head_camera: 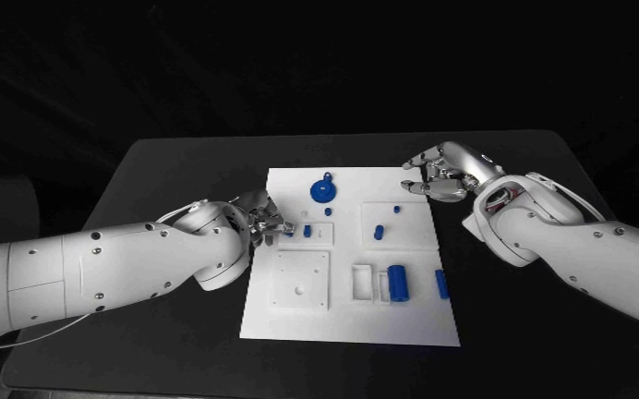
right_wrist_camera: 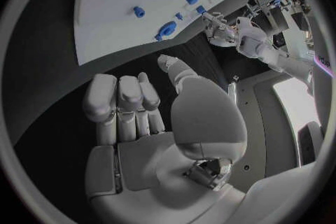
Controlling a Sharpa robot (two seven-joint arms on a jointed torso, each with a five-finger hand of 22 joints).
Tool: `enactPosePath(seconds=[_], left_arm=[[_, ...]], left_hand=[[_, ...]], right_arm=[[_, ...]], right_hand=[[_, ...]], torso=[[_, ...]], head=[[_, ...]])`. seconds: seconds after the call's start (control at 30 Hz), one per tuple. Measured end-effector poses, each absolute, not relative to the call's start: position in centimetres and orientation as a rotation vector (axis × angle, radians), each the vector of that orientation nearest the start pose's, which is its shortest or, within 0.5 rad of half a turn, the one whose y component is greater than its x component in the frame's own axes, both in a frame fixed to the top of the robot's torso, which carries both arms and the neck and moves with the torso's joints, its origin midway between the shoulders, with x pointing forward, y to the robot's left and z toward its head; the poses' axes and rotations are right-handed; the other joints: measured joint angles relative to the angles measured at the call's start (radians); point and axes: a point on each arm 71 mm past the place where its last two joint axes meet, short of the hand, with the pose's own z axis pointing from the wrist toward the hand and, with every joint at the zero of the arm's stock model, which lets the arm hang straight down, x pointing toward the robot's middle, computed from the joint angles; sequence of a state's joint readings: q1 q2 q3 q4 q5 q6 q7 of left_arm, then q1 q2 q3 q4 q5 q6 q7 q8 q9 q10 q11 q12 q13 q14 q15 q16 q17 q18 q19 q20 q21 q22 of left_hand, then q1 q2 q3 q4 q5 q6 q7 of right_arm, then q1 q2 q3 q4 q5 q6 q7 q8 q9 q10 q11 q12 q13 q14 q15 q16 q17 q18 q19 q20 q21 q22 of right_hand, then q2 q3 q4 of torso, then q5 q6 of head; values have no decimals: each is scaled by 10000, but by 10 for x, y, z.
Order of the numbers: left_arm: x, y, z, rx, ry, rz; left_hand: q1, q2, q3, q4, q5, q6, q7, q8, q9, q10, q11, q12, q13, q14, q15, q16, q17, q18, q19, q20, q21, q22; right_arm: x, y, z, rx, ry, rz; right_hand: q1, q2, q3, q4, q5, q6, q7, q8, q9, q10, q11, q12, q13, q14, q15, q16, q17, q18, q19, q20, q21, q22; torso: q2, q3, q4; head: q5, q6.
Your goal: Assemble the parts on the task board
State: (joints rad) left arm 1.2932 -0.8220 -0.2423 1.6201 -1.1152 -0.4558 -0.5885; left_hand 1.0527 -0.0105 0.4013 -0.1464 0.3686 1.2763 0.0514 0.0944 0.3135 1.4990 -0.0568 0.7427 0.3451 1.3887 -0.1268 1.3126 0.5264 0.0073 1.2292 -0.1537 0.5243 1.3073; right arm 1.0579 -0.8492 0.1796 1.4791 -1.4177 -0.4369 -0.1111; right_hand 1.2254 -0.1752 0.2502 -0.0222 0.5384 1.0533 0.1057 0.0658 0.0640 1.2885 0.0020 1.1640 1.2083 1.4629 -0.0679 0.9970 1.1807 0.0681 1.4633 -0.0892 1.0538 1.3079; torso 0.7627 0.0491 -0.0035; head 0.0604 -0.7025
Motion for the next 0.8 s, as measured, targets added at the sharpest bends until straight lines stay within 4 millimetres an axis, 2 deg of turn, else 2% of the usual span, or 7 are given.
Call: enactPosePath(seconds=[0.8], left_arm=[[463, 202, -221, -4028, 19417, -3692]], left_hand=[[39, -38, 29, 24, -24, 0, 0, -26, 7, 0, 0, 0, -1, -19, -20, 0, -57, 1, 0, 1, 0, 5]], right_arm=[[499, -228, -169, 1001, 15008, 6610]], right_hand=[[0, 0, 0, 0, 0, -2, -2, 0, 0, 1, 1, 0, 0, 0, 0, 0, 0, 0, 0, 0, -8, -2]], torso=[[-7, 1, -3]], head=[[-25, -42]])
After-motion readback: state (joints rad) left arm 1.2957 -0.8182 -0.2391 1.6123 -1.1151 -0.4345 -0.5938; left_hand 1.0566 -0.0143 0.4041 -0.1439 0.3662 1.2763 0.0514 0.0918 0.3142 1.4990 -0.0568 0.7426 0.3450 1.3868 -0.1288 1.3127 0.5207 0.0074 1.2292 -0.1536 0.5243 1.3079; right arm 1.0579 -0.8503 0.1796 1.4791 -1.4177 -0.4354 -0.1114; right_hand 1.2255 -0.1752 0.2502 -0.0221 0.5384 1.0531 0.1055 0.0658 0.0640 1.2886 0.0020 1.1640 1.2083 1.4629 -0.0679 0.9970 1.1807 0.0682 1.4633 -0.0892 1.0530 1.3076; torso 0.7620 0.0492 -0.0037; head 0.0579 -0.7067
